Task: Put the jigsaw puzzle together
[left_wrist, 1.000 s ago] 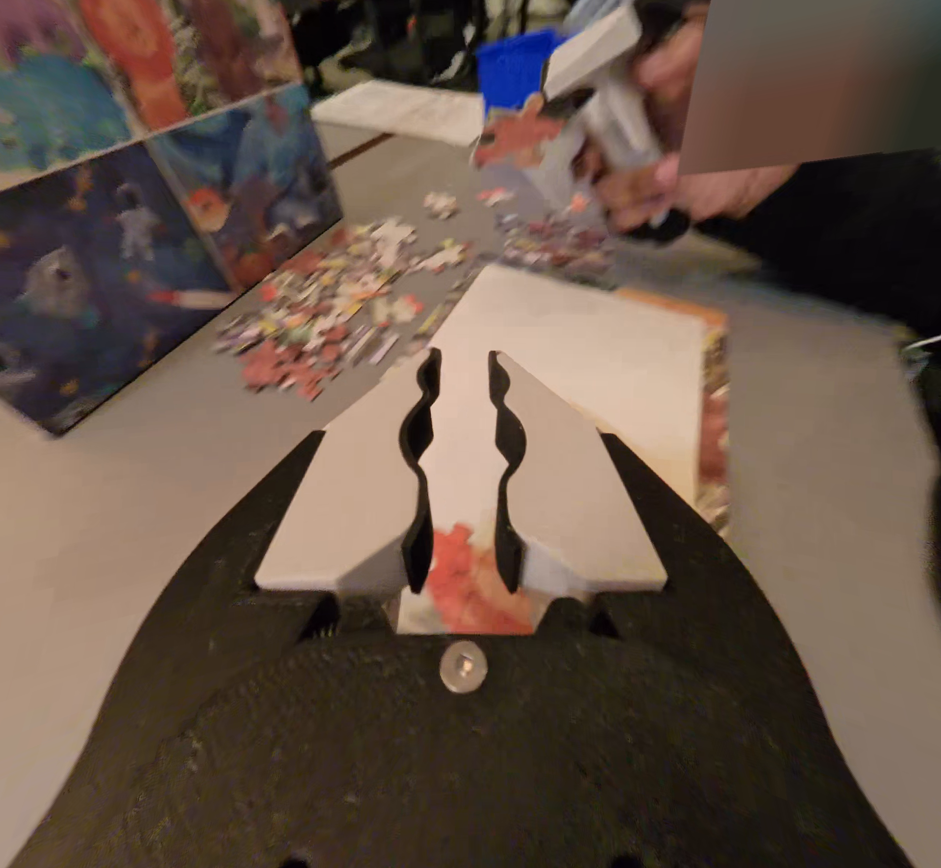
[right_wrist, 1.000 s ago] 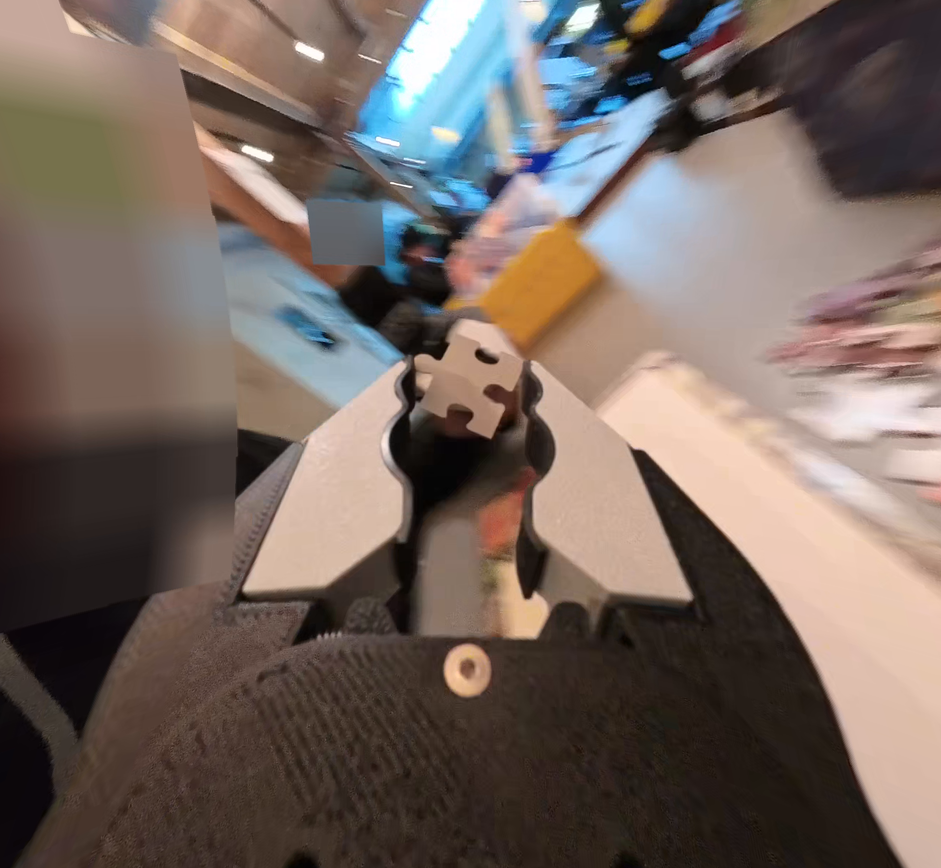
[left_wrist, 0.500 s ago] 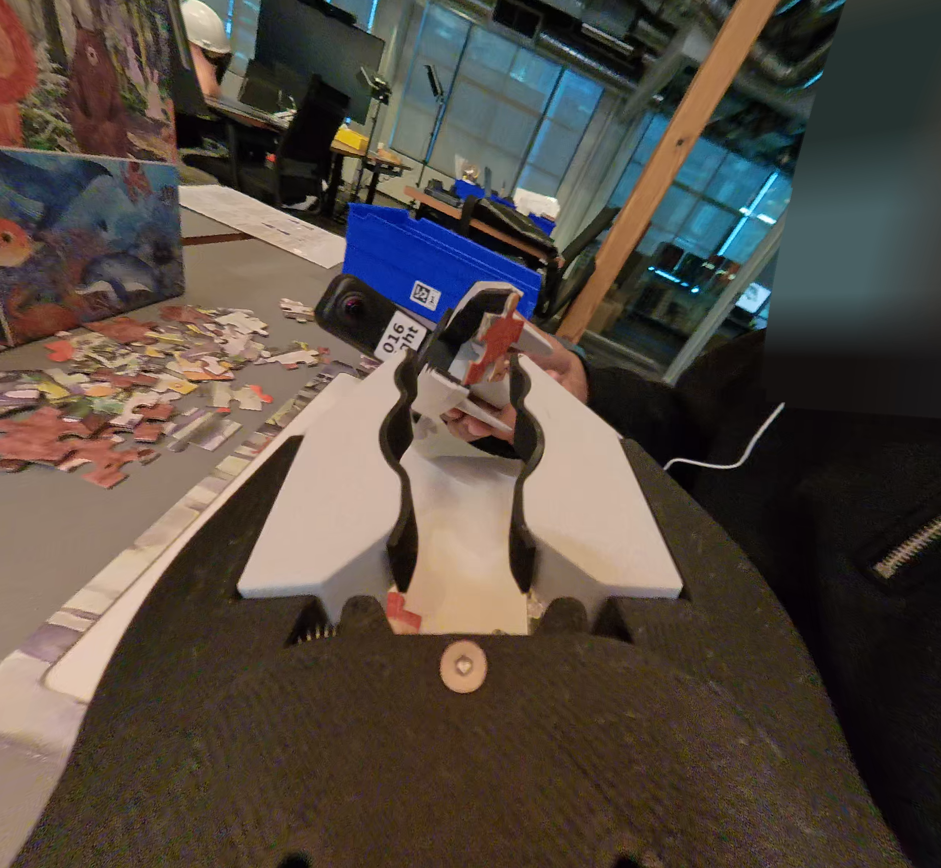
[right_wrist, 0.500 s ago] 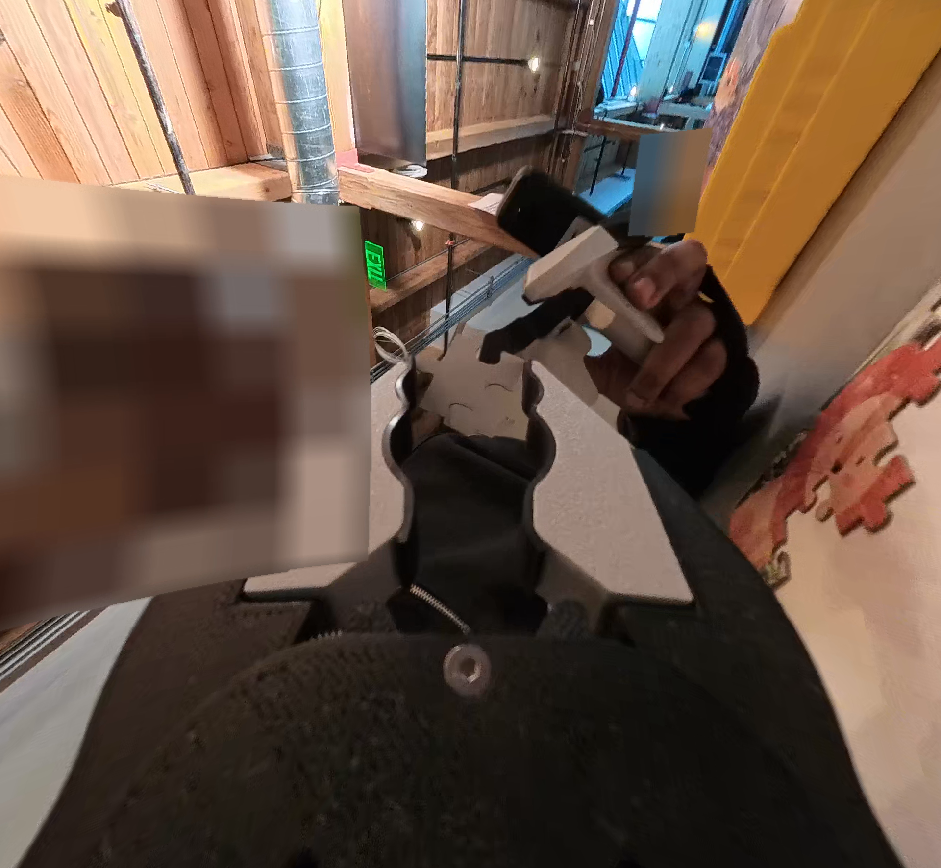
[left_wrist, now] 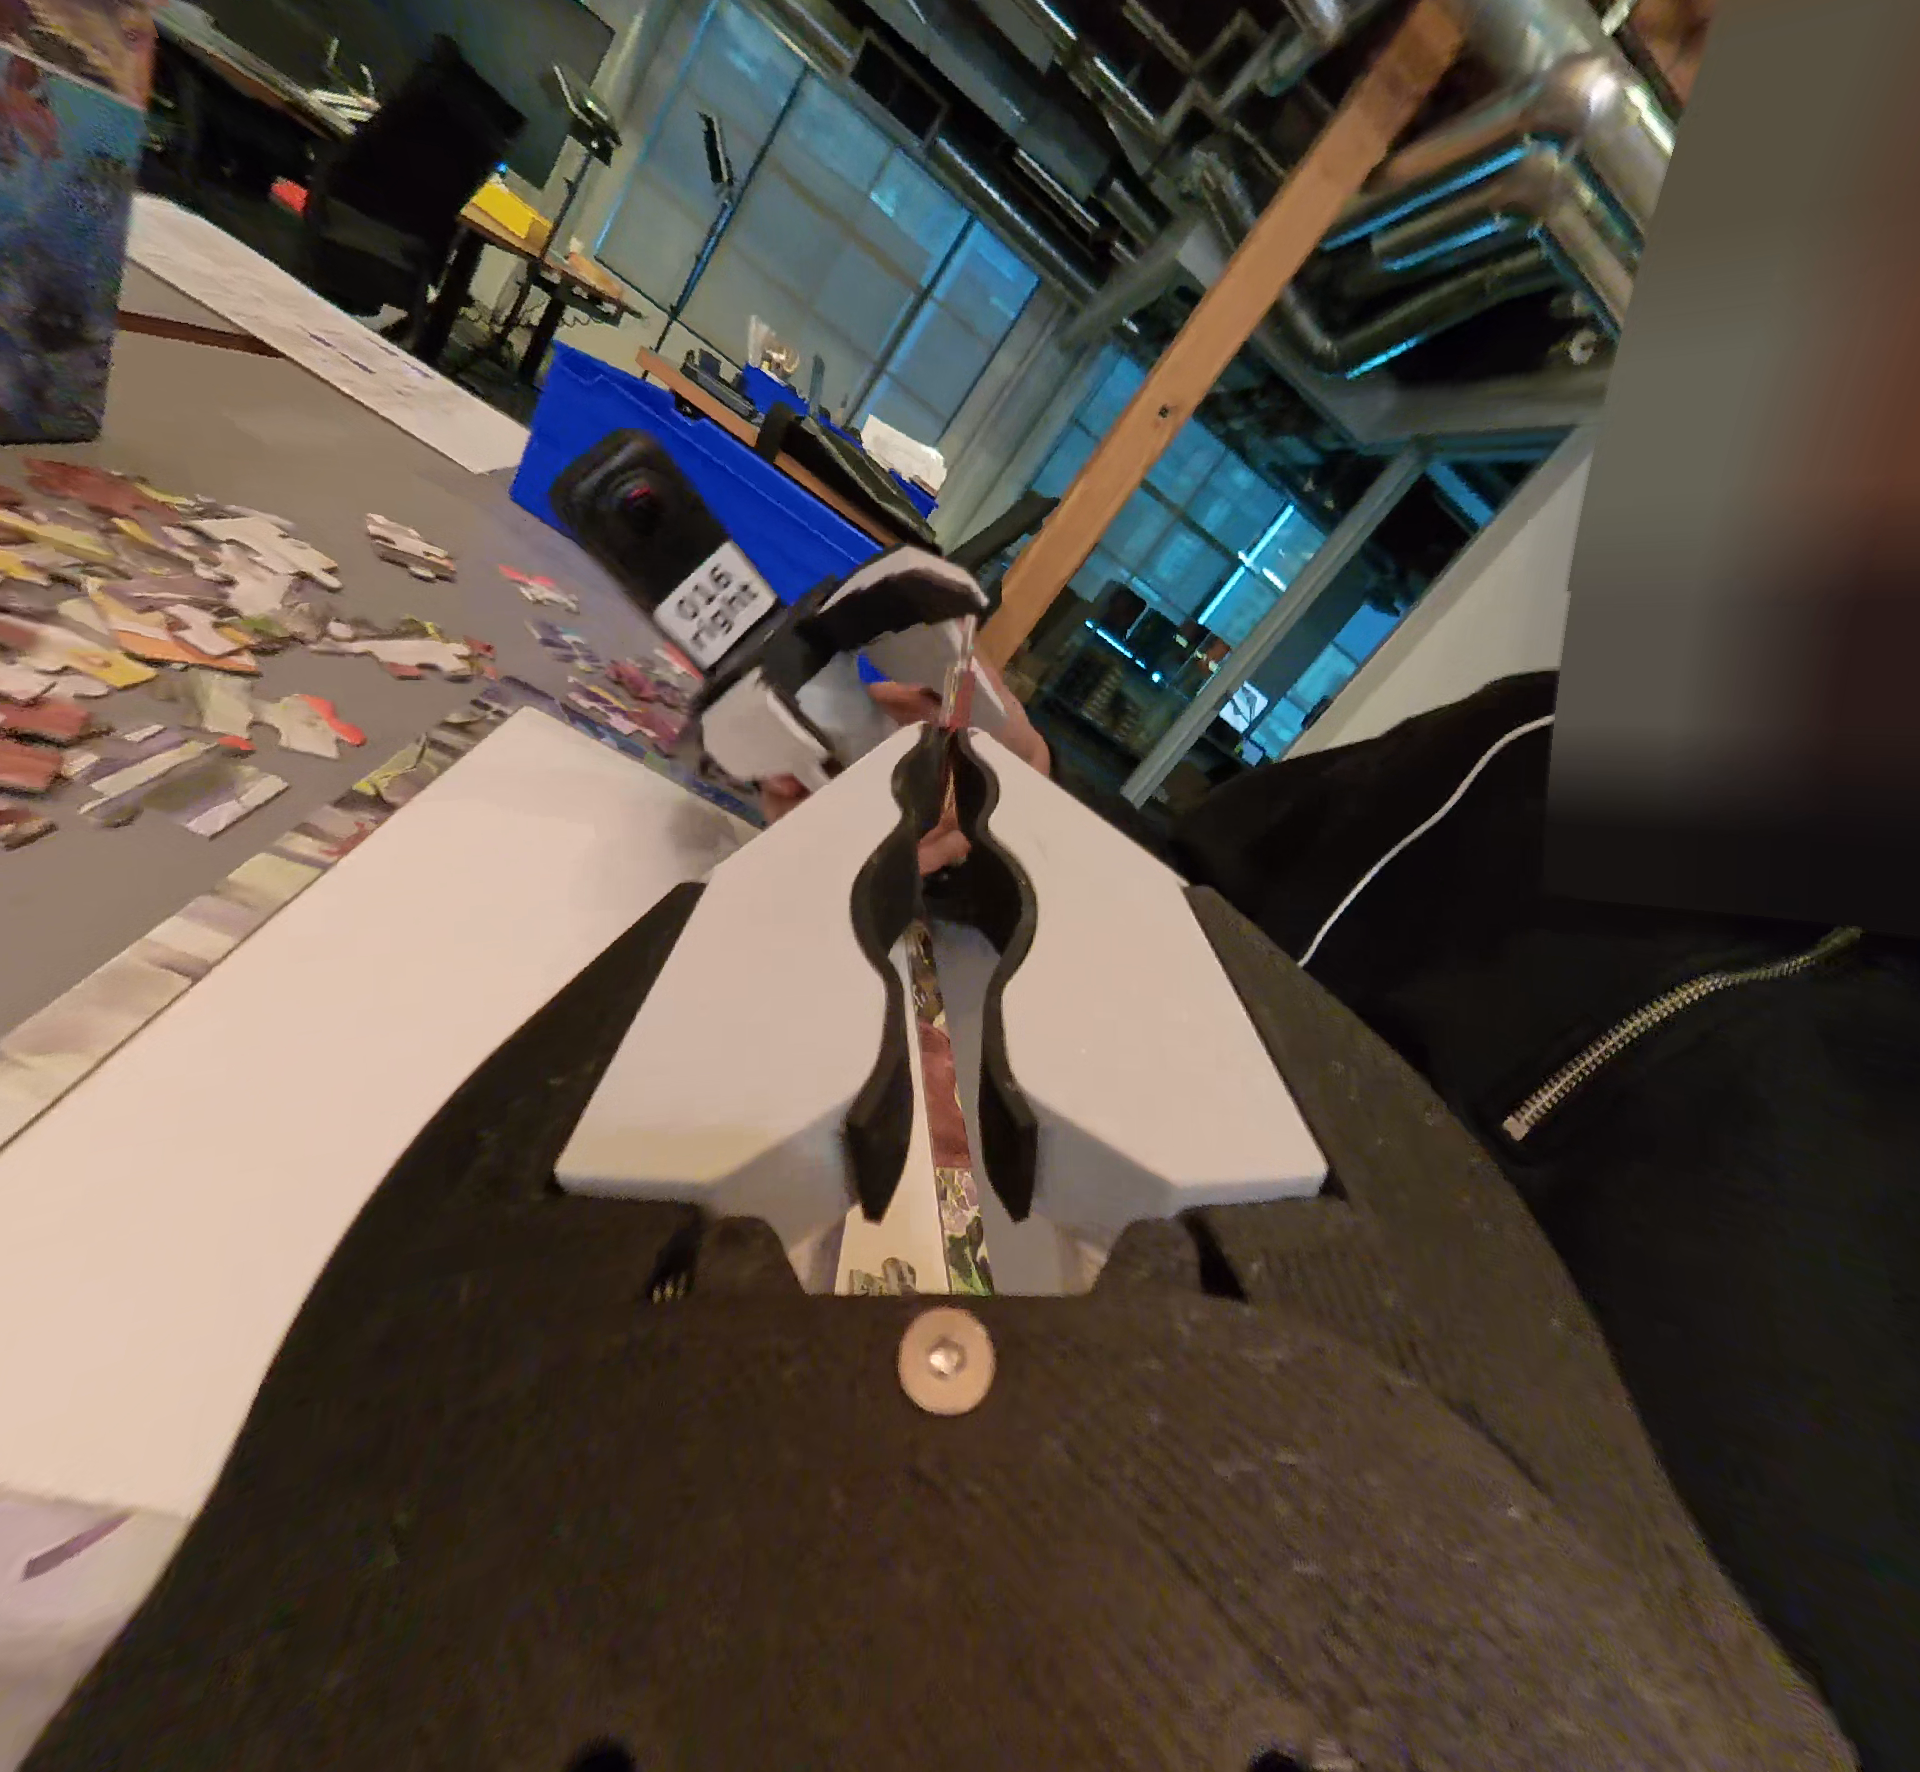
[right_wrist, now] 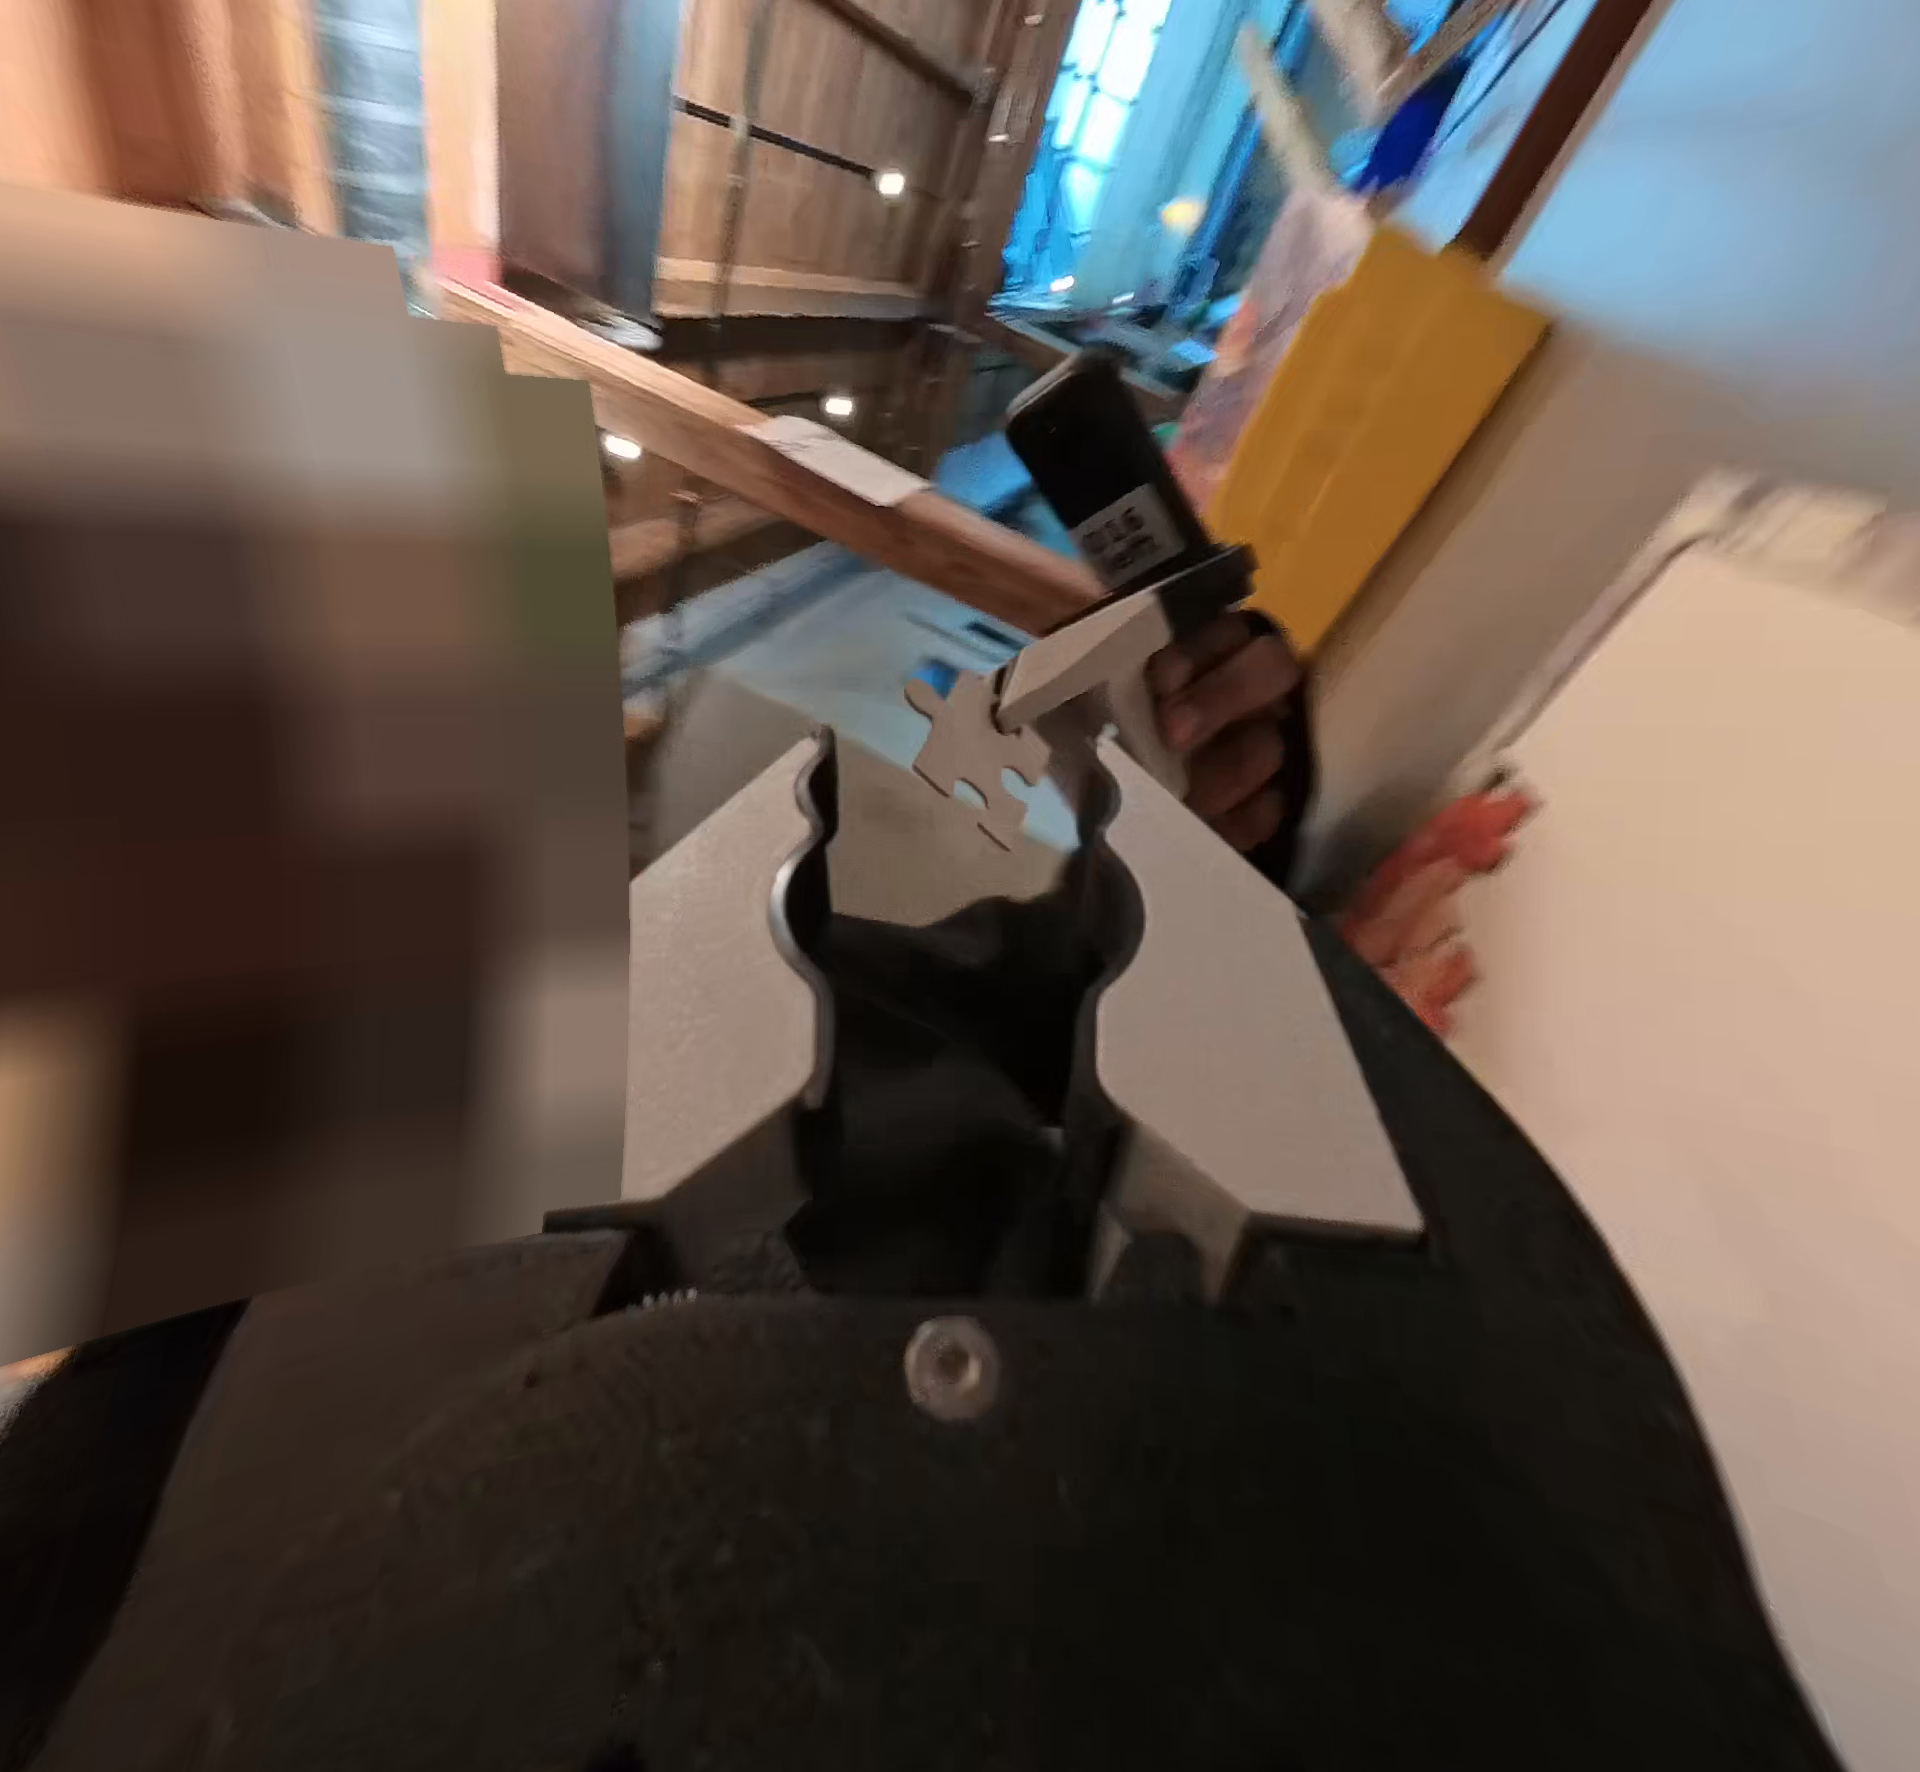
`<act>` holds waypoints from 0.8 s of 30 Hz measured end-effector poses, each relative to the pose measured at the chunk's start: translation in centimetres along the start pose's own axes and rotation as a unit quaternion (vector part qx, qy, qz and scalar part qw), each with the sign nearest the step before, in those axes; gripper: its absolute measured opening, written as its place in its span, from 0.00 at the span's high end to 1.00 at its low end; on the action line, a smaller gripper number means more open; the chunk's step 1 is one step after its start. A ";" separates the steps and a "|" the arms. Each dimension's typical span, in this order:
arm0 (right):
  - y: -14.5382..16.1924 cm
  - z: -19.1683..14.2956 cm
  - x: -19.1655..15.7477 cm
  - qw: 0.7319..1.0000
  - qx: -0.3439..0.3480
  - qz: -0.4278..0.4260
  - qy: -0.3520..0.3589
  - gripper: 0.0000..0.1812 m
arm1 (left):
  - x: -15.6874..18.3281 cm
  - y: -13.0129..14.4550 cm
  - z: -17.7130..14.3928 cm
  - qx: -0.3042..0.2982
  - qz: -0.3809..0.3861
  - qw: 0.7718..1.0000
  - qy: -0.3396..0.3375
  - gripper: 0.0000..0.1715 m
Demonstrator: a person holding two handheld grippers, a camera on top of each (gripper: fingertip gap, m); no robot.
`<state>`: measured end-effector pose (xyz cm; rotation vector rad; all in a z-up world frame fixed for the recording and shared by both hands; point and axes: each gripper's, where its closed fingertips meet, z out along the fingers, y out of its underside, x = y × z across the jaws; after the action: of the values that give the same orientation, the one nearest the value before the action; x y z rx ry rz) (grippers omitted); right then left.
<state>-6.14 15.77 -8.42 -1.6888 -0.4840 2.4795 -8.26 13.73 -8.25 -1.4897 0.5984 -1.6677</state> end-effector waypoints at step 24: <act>4.8 0.3 6.3 0.633 -0.279 -0.665 0.281 0.72 | -2.5 5.1 -1.4 -0.157 -0.152 0.976 -0.007 1.00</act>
<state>-8.40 12.84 -15.45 -1.2002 -1.6769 0.6918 -8.33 12.63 -14.02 -1.8980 0.6769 -1.8533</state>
